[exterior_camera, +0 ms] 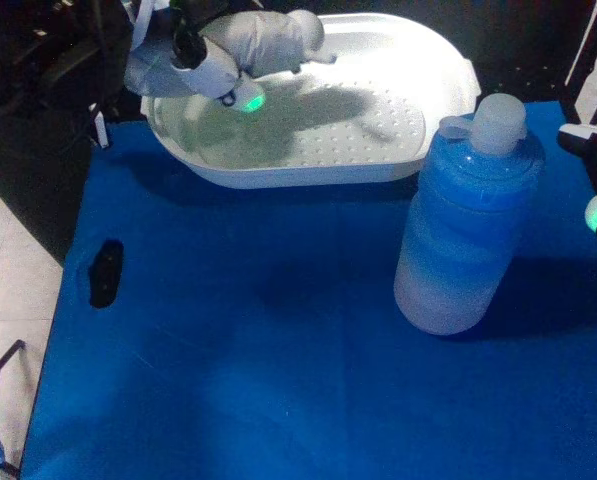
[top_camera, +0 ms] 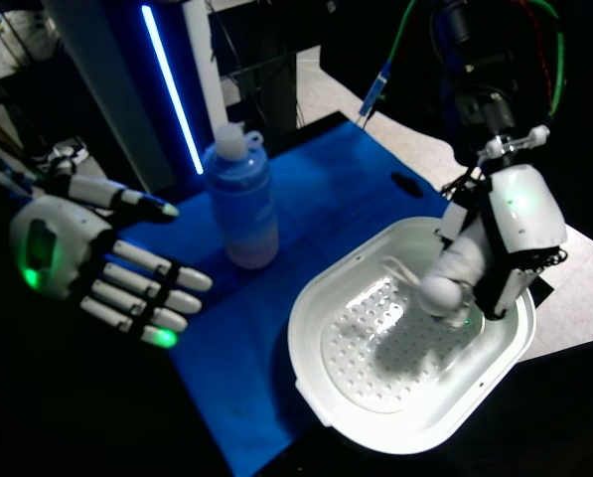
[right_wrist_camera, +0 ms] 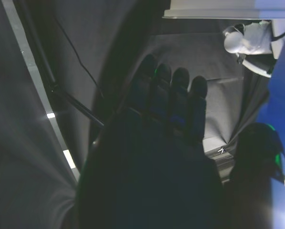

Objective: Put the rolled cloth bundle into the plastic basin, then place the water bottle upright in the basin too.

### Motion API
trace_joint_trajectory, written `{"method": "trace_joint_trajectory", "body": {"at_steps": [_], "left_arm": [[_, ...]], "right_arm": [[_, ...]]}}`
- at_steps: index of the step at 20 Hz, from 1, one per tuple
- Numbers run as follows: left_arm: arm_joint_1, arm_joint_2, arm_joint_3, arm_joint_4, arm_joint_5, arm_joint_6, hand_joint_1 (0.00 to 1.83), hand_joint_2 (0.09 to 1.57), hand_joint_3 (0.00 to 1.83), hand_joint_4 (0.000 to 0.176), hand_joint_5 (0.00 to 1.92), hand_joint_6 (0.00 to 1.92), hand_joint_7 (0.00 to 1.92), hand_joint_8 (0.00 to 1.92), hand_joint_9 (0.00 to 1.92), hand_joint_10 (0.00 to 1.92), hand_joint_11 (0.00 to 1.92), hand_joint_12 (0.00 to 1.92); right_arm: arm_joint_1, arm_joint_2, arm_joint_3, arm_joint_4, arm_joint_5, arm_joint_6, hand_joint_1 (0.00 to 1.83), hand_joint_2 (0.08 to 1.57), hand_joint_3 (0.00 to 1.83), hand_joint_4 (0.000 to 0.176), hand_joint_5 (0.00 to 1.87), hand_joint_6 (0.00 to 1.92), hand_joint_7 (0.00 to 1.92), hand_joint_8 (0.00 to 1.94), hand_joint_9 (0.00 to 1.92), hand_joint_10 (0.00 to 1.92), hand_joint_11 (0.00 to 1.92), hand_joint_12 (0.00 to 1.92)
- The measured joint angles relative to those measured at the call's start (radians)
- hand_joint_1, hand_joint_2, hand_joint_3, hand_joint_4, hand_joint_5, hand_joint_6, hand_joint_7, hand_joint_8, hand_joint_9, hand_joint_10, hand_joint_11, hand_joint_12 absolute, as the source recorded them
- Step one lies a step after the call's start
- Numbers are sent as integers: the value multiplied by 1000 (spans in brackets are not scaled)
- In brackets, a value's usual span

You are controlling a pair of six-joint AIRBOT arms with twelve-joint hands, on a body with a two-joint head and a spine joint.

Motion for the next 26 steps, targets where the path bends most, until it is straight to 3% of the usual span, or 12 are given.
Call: {"method": "trace_joint_trajectory", "body": {"at_steps": [1, 2, 4, 8, 9, 12, 14, 16, 18, 19, 24, 26], "left_arm": [[0, -8, 5, 0, 1, 0, 648, 1104, 0, 71, 810, 456, 612, 964, 654, 1449, 753, 1803], [0, -15, 7, 1, 3, 1, 646, 1101, 0, 81, 838, 364, 611, 919, 638, 1427, 733, 1803], [1, -20, 7, 0, 5, 0, 647, 1102, 0, 82, 860, 307, 621, 818, 639, 1321, 726, 1731], [1, -20, 6, 8, 1, 0, 641, 1115, 0, 72, 886, 213, 558, 847, 594, 1330, 684, 1740], [2, -20, 6, 9, 2, 0, 633, 1119, 0, 58, 907, 145, 595, 755, 627, 1254, 699, 1707], [3, -20, 4, 10, 1, 0, 630, 1115, 0, 56, 928, 78, 521, 988, 615, 1491, 735, 1843], [11, -20, 2, 11, -4, 0, 576, 1104, 0, 55, 865, 13, 516, 898, 555, 1347, 635, 1749], [18, -20, 0, 11, 2, 0, 508, 1073, 0, 86, 628, 0, 459, 642, 347, 1141, 254, 1542], [18, -19, -1, 11, 4, 0, 452, 1052, 0, 111, 421, 0, 501, 42, 379, 388, 2, 1169], [18, -17, -2, 10, -2, -1, 436, 1036, 0, 129, 327, 0, 395, 1, 381, 66, 0, 881], [33, -9, -10, 5, -4, -5, 434, 1017, 0, 167, 225, 0, 231, 0, 220, 1, 0, 667], [37, 0, -21, -2, -3, -5, 413, 1017, 0, 166, 189, 3, 195, 2, 172, 2, 0, 439]], "right_arm": [[0, 0, 2, -1, 0, 5, 79, 1440, 0, 0, 268, 0, 229, 2, 118, 2, 0, 228], [0, 0, 2, -1, 1, 5, 104, 1443, 0, 9, 264, 0, 223, 0, 116, 1, 0, 230], [0, 0, 2, -1, 0, 8, 108, 1442, 0, 0, 268, 2, 229, 3, 119, 2, 0, 231], [0, 0, 2, -1, 0, 12, 147, 1447, 1, 23, 261, 1, 218, 0, 124, 1, 0, 247], [0, 0, 2, -1, 0, 15, 144, 1442, 0, 0, 269, 2, 235, 3, 131, 1, 0, 275], [0, 0, 2, 0, 0, 17, 144, 1440, 0, 20, 267, 0, 229, 0, 125, 0, 0, 247], [0, 0, 2, -1, 0, 18, 159, 1441, 0, 0, 280, 1, 248, 3, 141, 3, 0, 317], [0, 0, 2, 0, 0, 19, 156, 1447, 1, 0, 273, 0, 239, 0, 136, 1, 0, 274], [0, 0, 2, -1, 0, 20, 143, 1445, 1, 0, 276, 1, 243, 2, 143, 3, 0, 288], [0, 0, 2, -1, 0, 20, 149, 1443, 0, 0, 278, 1, 245, 2, 139, 1, 0, 265], [0, 0, 2, -1, 0, 21, 146, 1444, 0, 0, 286, 1, 263, 2, 150, 1, 0, 272], [0, 0, 2, 0, 0, 24, 152, 1439, 0, 0, 287, 2, 265, 1, 152, 1, 0, 295]]}}
